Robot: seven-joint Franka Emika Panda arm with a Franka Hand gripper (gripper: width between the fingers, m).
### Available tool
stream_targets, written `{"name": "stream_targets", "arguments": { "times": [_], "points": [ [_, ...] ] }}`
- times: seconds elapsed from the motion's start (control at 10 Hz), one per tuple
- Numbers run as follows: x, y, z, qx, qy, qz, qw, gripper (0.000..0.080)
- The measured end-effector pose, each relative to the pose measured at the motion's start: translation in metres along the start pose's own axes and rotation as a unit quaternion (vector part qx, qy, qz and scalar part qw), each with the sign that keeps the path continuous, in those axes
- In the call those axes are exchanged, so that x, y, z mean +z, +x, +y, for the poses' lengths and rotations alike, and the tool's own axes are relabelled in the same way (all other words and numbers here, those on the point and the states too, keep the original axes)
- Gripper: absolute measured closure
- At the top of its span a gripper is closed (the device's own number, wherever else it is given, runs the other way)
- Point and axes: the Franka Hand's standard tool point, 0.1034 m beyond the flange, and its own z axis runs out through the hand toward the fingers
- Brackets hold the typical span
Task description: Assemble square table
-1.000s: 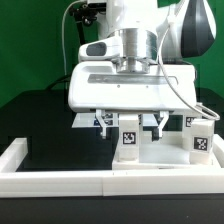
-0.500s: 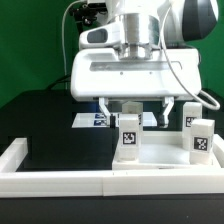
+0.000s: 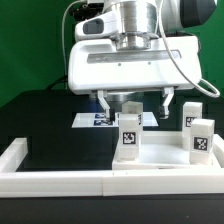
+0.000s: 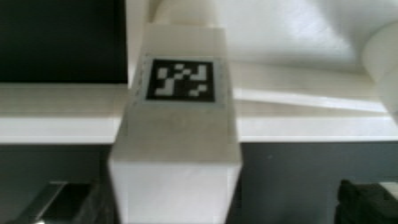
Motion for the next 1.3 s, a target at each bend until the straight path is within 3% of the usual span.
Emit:
{"name": "stream_targets", "arguments": {
  "times": [0.1, 0.2, 0.5, 0.6, 1.2, 1.3],
  "points": [
    [0.004, 0.000, -0.001, 0.015, 0.014, -0.040, 0.999, 0.0150],
    [0.004, 0.002, 0.001, 0.021, 0.019, -0.081, 0.996, 0.0150],
    [0.005, 0.003, 0.024, 0.002, 0.019, -0.181, 0.983, 0.0150],
    [0.006, 0.002, 0.030, 0.004, 0.021, -0.191, 0.981, 0.0150],
    [0.007, 0.001, 0.026, 0.007, 0.022, -0.195, 0.981, 0.0165],
    [0.007, 0.001, 0.027, 0.007, 0.022, -0.195, 0.981, 0.0338]
  ]
}}
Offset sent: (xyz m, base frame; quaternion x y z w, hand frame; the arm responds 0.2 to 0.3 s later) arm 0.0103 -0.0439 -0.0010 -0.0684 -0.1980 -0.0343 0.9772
